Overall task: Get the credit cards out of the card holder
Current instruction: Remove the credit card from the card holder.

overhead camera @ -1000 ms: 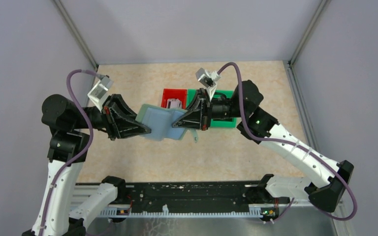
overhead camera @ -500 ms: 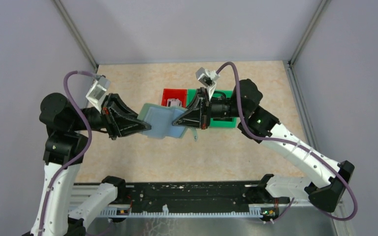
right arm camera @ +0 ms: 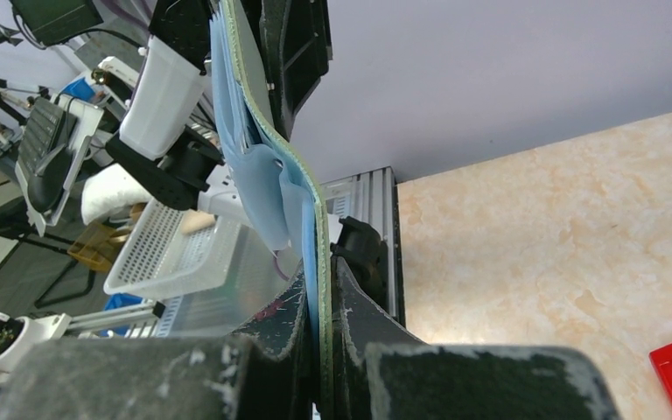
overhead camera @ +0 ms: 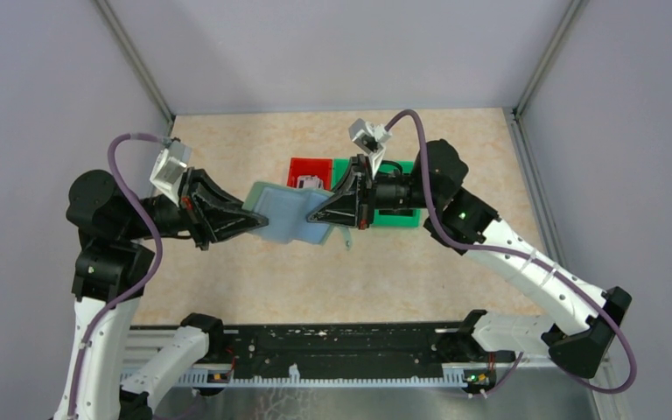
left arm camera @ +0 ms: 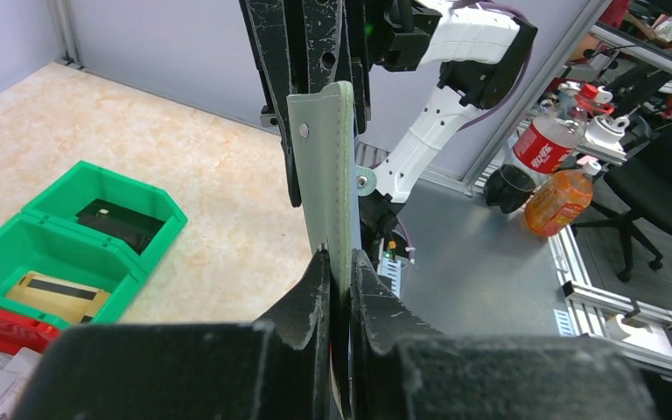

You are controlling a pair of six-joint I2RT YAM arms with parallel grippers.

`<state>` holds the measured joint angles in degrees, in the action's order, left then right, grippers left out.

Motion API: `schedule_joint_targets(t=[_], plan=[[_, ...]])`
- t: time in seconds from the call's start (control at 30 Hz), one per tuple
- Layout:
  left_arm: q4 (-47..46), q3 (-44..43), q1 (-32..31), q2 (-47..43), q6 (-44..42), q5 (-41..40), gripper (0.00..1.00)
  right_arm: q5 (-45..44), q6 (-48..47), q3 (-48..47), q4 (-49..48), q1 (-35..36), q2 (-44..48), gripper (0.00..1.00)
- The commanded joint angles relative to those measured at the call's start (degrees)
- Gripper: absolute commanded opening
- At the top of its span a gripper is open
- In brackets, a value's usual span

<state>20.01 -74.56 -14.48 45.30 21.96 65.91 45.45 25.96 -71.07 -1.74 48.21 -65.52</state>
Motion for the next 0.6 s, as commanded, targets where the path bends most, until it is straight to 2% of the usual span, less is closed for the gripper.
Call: schedule_joint_targets(t=[0.0,0.07,0.1,0.17,0.27,0.37,0.47,0.53,0.57], plan=[[-0.2,-2.2,-0.2,-1.2,-3.2,-3.5,0.06,-1.1,-1.3,-3.0,0.8,-0.3,1.1,0.0],[0.4,-1.8,-0.2,-1.6,-5.3,-5.6,0.0,-1.0,-1.0,-2.9,0.4,-0.3,0.9,0.0],[1.2,-1.8,-0.2,-1.6,-6.8,-6.0,0.0,-1.0,-0.6,-3.1,0.3,-0.3,0.7,0.03],[2.7,-1.4,-0.2,-1.7,-9.2,-5.7,0.0,-0.6,0.0,-3.4,-0.7,-0.2,0.1,0.27],[3.6,-0.6,-0.2,-1.9,-11.2,-5.4,0.0,0.5,4.4,-2.2,-6.6,-0.2,-0.5,0.48],[3.4,-0.2,-0.2,-2.4,-12.0,-6.6,0.0,-1.2,7.2,-1.8,-9.9,0.5,-1.1,0.54],[2.7,0.1,-0.2,-2.5,-11.2,-7.5,0.0,-4.8,6.6,-2.0,-9.8,2.7,-1.8,0.61],[2.0,0.6,-0.2,-2.6,-10.6,-8.1,0.0,-6.9,6.5,-2.1,-9.8,4.1,-2.6,0.7],[1.6,0.9,-0.2,-2.7,-10.3,-8.9,0.0,-7.9,6.5,-2.0,-10.4,5.2,-2.9,0.71]])
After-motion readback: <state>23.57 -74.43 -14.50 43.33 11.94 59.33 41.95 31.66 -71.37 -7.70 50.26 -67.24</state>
